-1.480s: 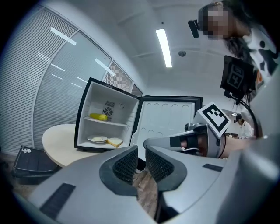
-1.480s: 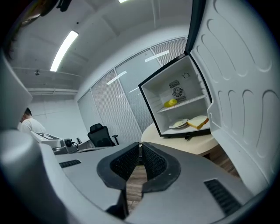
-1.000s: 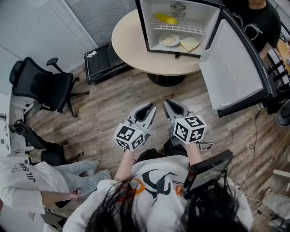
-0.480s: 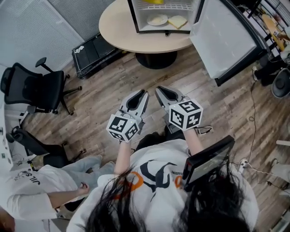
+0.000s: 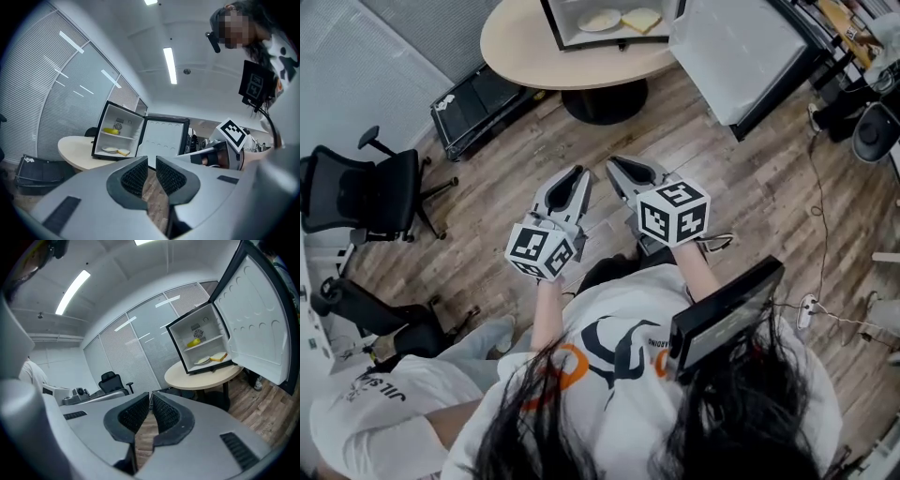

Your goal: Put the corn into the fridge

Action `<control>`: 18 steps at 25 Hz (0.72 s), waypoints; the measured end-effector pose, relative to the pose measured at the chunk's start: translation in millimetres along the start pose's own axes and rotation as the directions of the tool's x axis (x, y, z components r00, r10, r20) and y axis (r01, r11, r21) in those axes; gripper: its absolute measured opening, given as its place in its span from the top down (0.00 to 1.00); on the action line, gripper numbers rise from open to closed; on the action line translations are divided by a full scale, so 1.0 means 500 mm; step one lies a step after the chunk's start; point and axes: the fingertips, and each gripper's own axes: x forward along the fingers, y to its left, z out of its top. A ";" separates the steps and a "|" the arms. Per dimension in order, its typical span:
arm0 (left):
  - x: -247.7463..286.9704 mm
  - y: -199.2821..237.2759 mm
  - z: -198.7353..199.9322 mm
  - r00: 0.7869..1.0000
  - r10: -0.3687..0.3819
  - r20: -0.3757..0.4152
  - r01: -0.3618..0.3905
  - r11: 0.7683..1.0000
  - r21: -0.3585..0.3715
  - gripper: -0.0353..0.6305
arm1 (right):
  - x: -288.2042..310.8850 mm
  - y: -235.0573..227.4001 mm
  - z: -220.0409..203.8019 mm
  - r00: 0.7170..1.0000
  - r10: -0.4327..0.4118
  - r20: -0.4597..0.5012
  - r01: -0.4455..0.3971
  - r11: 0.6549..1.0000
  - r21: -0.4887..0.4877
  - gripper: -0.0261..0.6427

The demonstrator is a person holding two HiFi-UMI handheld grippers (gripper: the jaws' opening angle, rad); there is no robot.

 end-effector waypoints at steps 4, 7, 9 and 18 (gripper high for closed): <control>-0.001 -0.005 0.004 1.000 -0.012 0.003 0.012 1.000 0.004 0.86 | -0.004 -0.001 0.002 1.000 -0.011 0.005 0.011 1.000 0.000 0.91; -0.003 -0.006 0.006 1.000 -0.013 0.007 0.013 1.000 0.008 0.86 | -0.006 0.000 0.003 1.000 -0.011 0.009 0.011 1.000 -0.001 0.91; -0.005 -0.007 0.007 1.000 -0.012 0.012 0.012 1.000 0.009 0.86 | -0.008 0.001 0.003 1.000 -0.011 0.012 0.011 1.000 -0.001 0.91; -0.008 -0.013 0.006 1.000 -0.011 0.010 0.011 1.000 0.011 0.86 | -0.008 0.005 0.000 1.000 -0.005 0.004 0.005 1.000 0.000 0.91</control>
